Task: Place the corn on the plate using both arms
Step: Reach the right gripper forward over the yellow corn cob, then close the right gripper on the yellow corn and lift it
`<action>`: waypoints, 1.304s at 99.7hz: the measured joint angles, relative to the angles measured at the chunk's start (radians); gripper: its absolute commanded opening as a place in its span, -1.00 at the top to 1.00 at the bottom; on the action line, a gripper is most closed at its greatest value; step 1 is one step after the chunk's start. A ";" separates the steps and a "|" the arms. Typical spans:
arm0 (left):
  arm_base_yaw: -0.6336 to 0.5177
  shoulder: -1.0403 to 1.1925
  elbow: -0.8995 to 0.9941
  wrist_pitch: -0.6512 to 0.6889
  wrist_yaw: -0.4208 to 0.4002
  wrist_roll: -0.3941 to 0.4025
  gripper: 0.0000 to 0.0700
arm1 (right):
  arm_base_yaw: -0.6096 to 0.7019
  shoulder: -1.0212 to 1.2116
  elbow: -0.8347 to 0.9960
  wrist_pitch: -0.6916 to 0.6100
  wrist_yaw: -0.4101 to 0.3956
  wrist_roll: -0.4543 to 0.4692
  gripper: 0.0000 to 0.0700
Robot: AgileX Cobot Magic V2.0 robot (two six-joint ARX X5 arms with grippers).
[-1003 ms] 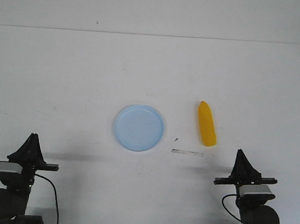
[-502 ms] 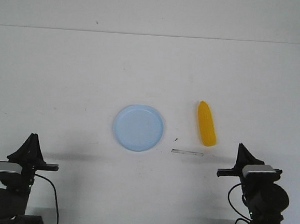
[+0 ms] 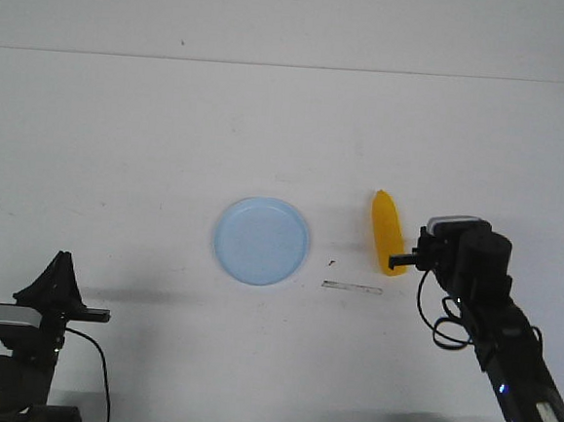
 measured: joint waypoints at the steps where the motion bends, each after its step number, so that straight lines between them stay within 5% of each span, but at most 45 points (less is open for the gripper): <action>1: 0.000 0.000 0.000 0.000 0.000 0.000 0.99 | 0.002 0.014 0.012 -0.008 0.000 0.000 0.98; 44: 0.000 0.000 0.000 0.000 0.000 0.000 0.99 | 0.031 0.492 0.536 -0.353 -0.003 0.031 0.89; 71: 0.000 0.000 0.000 0.000 0.000 0.000 0.99 | 0.069 0.626 0.641 -0.506 -0.003 0.076 -0.42; 79: 0.000 0.000 0.000 0.000 0.000 0.000 0.99 | 0.080 0.638 0.641 -0.521 -0.003 0.077 -0.66; 130: 0.000 0.000 0.000 0.000 0.000 0.000 0.99 | 0.093 0.749 0.641 -0.539 -0.003 0.079 -0.67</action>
